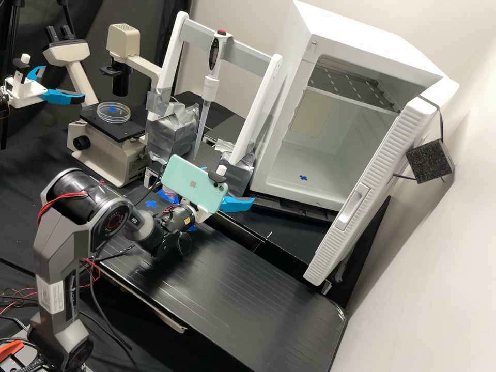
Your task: Move the petri dish to the bench
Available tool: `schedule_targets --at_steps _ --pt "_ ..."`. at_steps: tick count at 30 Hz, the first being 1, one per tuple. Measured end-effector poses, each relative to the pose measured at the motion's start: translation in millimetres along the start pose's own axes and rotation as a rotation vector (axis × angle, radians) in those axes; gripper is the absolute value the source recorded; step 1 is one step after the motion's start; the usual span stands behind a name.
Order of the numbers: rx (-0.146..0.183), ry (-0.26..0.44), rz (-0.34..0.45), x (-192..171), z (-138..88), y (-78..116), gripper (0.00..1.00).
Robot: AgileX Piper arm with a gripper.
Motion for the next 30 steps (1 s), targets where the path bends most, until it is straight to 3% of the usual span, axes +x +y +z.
schedule_targets --at_steps 11,17,23,26,30 --pt "0.009 0.012 -0.003 -14 5 2.0 1.00" --pt "0.032 0.104 0.023 -49 -2 8.5 1.00" --pt "0.023 0.297 -0.002 -93 -38 0.5 1.00" --pt "-0.026 0.493 -0.055 -115 -75 -13.0 1.00" --pt "-0.092 0.680 -0.111 -135 -109 -27.3 1.00"
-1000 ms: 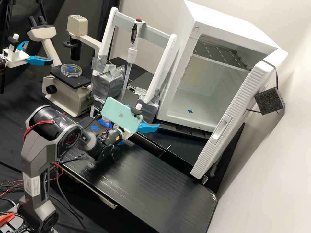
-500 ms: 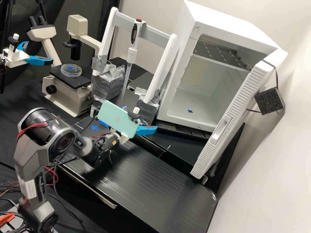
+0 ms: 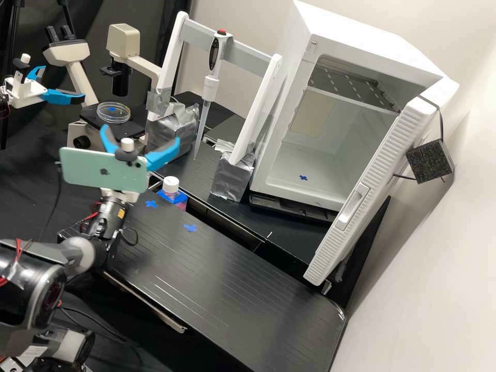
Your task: Move the petri dish to the bench
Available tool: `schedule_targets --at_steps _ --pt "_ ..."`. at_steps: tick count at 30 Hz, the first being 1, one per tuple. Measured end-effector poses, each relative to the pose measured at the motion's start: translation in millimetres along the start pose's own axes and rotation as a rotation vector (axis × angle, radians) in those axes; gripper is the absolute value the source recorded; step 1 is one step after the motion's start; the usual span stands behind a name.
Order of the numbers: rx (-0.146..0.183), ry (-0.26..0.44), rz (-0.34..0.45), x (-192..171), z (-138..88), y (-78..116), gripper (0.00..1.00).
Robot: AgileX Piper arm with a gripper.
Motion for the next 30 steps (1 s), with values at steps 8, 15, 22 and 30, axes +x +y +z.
schedule_targets --at_steps 8,15,22,30 --pt "0.004 0.171 -0.128 49 -49 -17.3 1.00" --pt "0.004 0.141 -0.269 106 -57 -48.2 1.00" --pt "-0.011 0.074 -0.359 159 -50 -76.6 1.00" --pt "0.060 -0.011 -0.414 210 -27 -98.3 1.00"
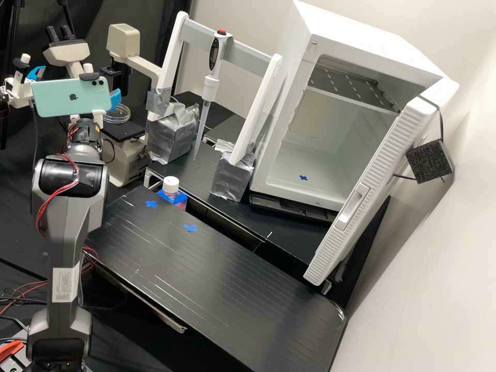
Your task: Move the petri dish to the bench
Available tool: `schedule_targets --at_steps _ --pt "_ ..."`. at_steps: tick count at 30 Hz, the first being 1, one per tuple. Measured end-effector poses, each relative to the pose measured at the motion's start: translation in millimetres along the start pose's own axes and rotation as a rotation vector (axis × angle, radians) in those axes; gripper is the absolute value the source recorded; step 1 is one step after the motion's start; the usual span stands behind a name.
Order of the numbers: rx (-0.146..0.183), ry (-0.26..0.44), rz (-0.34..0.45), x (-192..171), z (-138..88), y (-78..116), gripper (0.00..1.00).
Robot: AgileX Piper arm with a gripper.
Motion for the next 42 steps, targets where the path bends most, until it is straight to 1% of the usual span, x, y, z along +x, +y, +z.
schedule_targets --at_steps 4,5,7,10,15,22,25,27,28,29,31,37,42 --pt "0.055 -0.031 -0.025 20 15 -0.6 1.00" --pt "0.073 -0.044 -0.030 25 20 -0.4 1.00" --pt "0.094 -0.063 -0.039 31 28 -0.2 1.00" --pt "0.138 -0.101 -0.054 43 42 -2.6 1.00" --pt "0.169 -0.120 -0.057 55 52 -2.5 1.00" --pt "0.166 -0.140 -0.070 67 61 -7.5 1.00" --pt "0.149 -0.148 -0.077 71 63 -11.2 1.00" --pt "0.145 -0.160 -0.092 75 65 -17.0 1.00" --pt "0.138 -0.163 -0.098 76 65 -18.9 1.00" --pt "0.125 -0.164 -0.101 78 65 -19.6 1.00" --pt "0.113 -0.171 -0.109 80 66 -22.4 1.00" --pt "0.115 -0.169 -0.100 85 67 -22.4 1.00" --pt "0.126 -0.171 -0.122 88 65 -21.7 1.00"
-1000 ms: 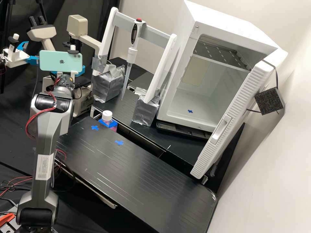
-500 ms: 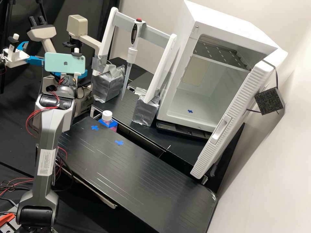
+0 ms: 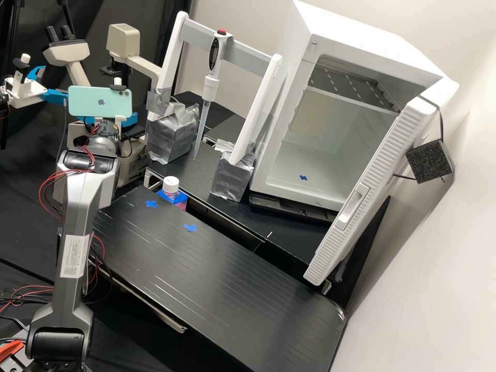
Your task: Move the petri dish to the bench
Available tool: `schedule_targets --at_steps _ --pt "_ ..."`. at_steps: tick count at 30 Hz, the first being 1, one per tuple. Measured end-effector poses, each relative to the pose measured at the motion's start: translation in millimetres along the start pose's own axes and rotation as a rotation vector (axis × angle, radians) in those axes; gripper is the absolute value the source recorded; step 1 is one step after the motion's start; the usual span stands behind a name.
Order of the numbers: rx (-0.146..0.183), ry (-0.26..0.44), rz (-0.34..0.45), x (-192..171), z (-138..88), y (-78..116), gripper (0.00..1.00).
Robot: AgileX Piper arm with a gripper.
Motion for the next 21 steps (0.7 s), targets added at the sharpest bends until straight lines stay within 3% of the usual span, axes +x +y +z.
schedule_targets --at_steps 4,7,21 --pt "0.063 0.020 -0.025 1.2 -3.2 0.9 1.00" --pt "0.051 0.023 -0.039 1.0 -2.4 0.6 1.00" --pt "0.052 0.017 -0.038 0.5 1.9 2.7 1.00"
